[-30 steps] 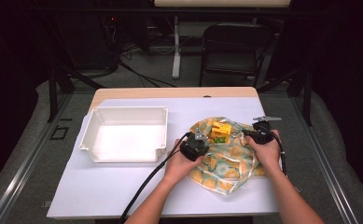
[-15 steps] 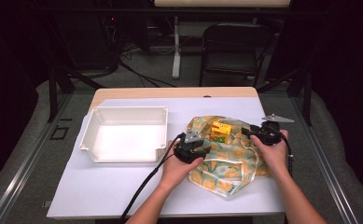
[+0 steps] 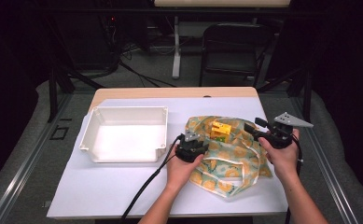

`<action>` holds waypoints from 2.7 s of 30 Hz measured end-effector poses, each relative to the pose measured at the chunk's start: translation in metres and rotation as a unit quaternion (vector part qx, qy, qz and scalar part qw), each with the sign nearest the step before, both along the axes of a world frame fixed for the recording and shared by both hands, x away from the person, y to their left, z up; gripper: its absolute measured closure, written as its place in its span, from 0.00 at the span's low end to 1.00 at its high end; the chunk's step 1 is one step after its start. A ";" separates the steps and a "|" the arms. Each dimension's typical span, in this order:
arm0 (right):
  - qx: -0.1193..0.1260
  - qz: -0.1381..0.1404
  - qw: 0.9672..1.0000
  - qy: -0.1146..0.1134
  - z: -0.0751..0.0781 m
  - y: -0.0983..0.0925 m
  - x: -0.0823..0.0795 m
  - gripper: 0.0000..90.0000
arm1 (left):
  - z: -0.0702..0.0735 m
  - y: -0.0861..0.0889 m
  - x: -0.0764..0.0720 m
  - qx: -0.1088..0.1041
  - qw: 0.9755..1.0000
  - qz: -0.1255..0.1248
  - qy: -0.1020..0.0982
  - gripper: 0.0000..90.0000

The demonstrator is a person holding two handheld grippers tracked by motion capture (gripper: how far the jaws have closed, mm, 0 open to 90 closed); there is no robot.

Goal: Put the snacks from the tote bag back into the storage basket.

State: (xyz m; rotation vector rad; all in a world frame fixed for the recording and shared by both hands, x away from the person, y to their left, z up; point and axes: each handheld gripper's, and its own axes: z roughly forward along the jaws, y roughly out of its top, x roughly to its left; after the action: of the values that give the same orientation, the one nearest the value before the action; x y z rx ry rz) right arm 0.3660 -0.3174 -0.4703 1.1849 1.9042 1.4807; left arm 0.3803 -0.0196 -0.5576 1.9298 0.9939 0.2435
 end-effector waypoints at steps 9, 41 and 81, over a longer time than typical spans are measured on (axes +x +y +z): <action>-0.015 0.071 0.997 0.008 -0.009 0.029 -0.001 0.44 | -0.006 -0.005 -0.008 0.020 0.999 0.023 -0.036 0.88; -0.084 0.091 0.992 0.031 -0.052 0.063 0.043 0.29 | -0.006 -0.002 -0.010 0.011 0.999 0.032 -0.041 0.91; -0.085 0.116 0.990 0.014 -0.056 0.072 0.042 0.54 | -0.006 -0.004 -0.011 0.017 0.998 0.030 -0.045 0.90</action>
State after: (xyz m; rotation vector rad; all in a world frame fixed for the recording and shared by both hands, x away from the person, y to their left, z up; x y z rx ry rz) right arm 0.4075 -0.2452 -0.5262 0.9394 2.2006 1.3864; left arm 0.3697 -0.0234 -0.5640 1.9053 0.9932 0.3815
